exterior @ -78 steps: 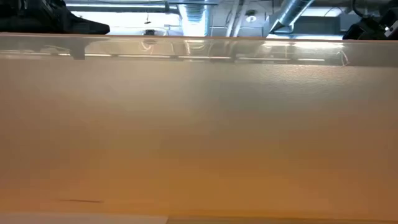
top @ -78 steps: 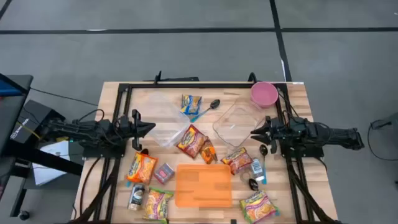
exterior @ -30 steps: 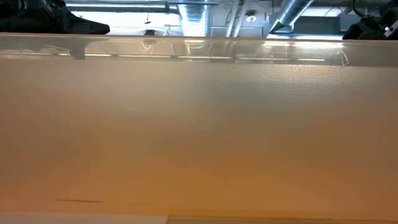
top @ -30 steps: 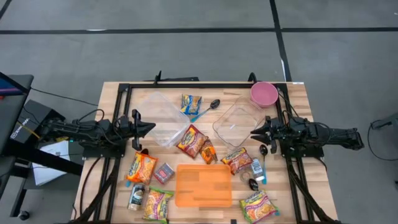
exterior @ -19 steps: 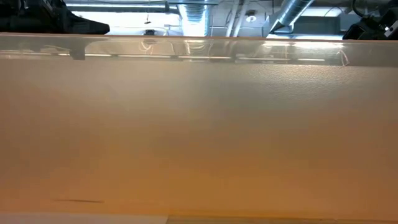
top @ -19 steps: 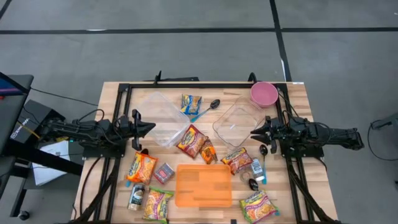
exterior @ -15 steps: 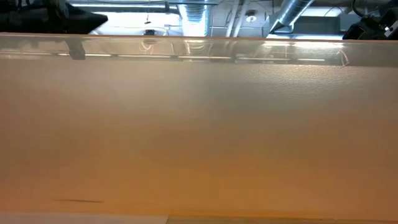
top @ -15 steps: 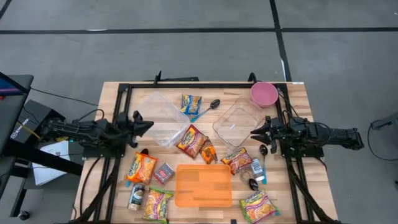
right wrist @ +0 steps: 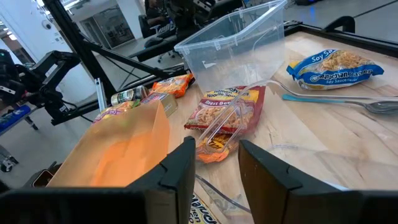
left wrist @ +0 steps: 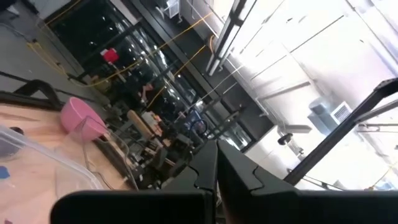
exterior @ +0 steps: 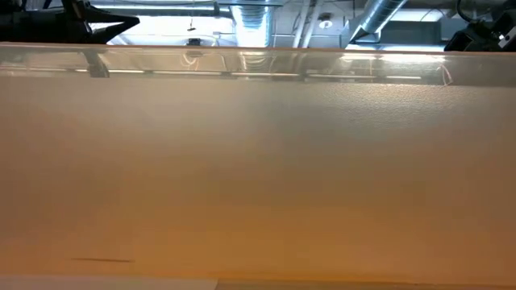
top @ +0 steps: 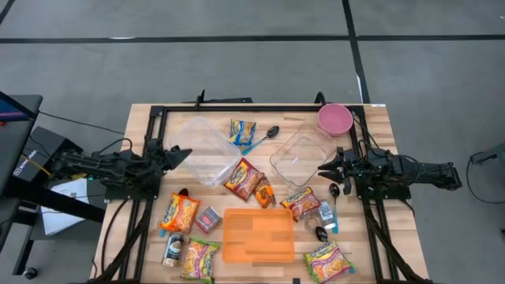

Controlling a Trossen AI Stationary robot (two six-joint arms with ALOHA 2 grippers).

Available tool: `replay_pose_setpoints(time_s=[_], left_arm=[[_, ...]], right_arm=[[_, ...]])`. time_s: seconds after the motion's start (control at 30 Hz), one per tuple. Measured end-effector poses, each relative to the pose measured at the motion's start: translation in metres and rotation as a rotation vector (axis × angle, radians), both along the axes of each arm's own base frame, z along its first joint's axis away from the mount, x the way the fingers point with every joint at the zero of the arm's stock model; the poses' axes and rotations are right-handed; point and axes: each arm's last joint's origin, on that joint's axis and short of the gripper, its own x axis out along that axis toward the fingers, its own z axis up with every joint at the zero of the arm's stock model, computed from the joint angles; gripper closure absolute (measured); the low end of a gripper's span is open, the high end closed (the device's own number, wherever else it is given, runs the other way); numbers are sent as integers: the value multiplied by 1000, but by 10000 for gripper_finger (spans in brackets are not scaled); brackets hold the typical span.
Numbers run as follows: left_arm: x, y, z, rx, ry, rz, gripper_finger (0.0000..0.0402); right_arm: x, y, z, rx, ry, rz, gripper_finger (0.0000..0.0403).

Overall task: Pick & Place Food Item
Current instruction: Put the black spoon into the orange bin

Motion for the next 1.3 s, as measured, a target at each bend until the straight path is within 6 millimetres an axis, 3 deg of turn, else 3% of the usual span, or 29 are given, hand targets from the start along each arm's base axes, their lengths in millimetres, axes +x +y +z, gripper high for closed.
replay_pose_setpoints(time_s=[0.13, 0.3, 0.47, 0.67, 0.9, 1.1, 1.3], left_arm=[[0, 1, 0, 5, 8, 44, 399], [-1, 4, -1, -33, 13, 145, 389], [-6, 5, 8, -19, -71, 172, 338], [-16, 6, 24, 149, -177, 285, 260], [-22, 7, 31, 260, -218, 362, 185], [-23, 7, 31, 263, -221, 365, 147], [-27, 7, 35, 264, -267, 395, 137]], right_arm=[[0, 0, 0, -40, 0, 3, 287], [0, -3, 1, -387, 12, -16, 287], [0, -3, 1, -383, 11, -19, 287], [1, -3, 7, -384, -59, -35, 287], [-3, -2, 45, 4, -476, -84, 287], [-19, -3, 74, 84, -826, -121, 287], [-38, -4, 93, 210, -1112, -110, 287]])
